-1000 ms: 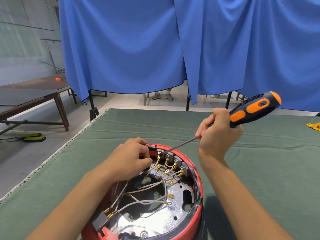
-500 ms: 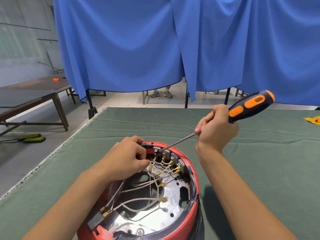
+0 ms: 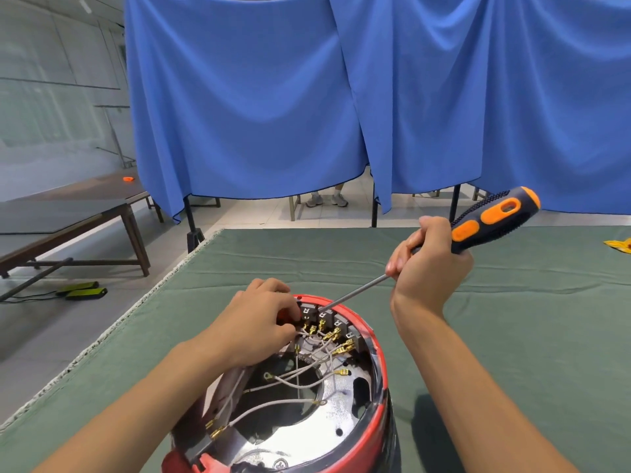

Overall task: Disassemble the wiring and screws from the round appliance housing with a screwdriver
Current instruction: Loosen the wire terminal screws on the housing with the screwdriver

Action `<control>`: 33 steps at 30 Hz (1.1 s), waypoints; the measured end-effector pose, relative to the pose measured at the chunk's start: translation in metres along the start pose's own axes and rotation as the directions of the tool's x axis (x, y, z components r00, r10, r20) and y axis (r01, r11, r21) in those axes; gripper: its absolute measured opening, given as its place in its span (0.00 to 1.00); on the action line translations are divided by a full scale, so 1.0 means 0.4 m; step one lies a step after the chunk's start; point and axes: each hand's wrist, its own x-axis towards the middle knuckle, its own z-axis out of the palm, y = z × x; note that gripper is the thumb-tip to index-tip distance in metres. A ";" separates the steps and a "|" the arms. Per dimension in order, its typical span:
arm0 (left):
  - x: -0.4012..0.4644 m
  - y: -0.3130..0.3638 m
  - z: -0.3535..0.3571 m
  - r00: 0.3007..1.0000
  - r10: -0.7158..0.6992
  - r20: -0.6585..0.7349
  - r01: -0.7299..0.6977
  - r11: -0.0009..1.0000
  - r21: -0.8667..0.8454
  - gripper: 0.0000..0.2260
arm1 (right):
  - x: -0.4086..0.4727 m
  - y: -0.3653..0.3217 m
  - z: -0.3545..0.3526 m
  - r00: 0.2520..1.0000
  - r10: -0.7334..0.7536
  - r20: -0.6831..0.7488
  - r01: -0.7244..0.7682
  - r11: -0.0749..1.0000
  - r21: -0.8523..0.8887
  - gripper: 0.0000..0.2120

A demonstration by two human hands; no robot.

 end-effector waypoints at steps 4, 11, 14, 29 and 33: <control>-0.034 0.018 -0.018 0.997 0.004 -0.077 0.000 0.998 0.057 0.02 | -0.003 -0.005 0.004 1.000 0.006 -0.006 -0.006 1.000 0.003 0.17; -0.056 0.059 0.000 0.991 -0.132 -0.002 0.129 0.964 0.233 0.12 | -0.010 -0.006 0.005 1.000 0.002 0.007 -0.002 1.000 -0.008 0.15; -0.053 0.072 0.004 0.978 -0.200 0.061 0.175 0.944 0.280 0.16 | -0.006 -0.004 0.002 1.000 0.005 0.000 -0.005 1.000 -0.011 0.15; -0.058 0.104 0.048 0.959 -0.282 -0.011 0.268 0.897 0.352 0.10 | -0.020 0.010 0.006 1.000 -0.001 0.027 0.002 0.999 -0.051 0.14; -0.058 0.096 0.042 0.957 -0.289 -0.027 0.286 0.923 0.257 0.07 | -0.021 0.010 0.006 1.000 0.001 0.028 0.001 0.998 -0.060 0.13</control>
